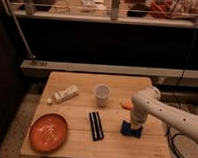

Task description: Wipe the white sponge on the table

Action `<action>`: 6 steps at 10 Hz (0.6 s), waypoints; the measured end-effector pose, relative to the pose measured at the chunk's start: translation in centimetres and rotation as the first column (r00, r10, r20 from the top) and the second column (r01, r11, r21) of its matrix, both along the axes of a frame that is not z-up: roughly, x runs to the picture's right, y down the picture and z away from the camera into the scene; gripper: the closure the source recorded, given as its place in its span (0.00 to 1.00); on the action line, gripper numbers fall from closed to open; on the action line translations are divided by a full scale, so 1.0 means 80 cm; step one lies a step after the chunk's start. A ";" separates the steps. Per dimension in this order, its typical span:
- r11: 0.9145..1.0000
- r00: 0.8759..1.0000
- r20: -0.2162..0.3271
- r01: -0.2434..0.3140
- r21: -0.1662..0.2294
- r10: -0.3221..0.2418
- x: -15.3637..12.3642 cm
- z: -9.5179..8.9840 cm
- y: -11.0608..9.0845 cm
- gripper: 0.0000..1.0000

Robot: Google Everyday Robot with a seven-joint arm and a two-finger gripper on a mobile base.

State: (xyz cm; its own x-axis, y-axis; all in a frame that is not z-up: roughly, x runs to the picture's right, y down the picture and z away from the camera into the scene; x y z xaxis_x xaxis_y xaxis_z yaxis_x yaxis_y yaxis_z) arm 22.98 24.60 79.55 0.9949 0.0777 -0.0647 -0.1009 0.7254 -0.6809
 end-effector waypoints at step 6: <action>0.997 0.998 -0.039 -0.050 -0.058 0.048 0.015 -0.060 0.045 1.00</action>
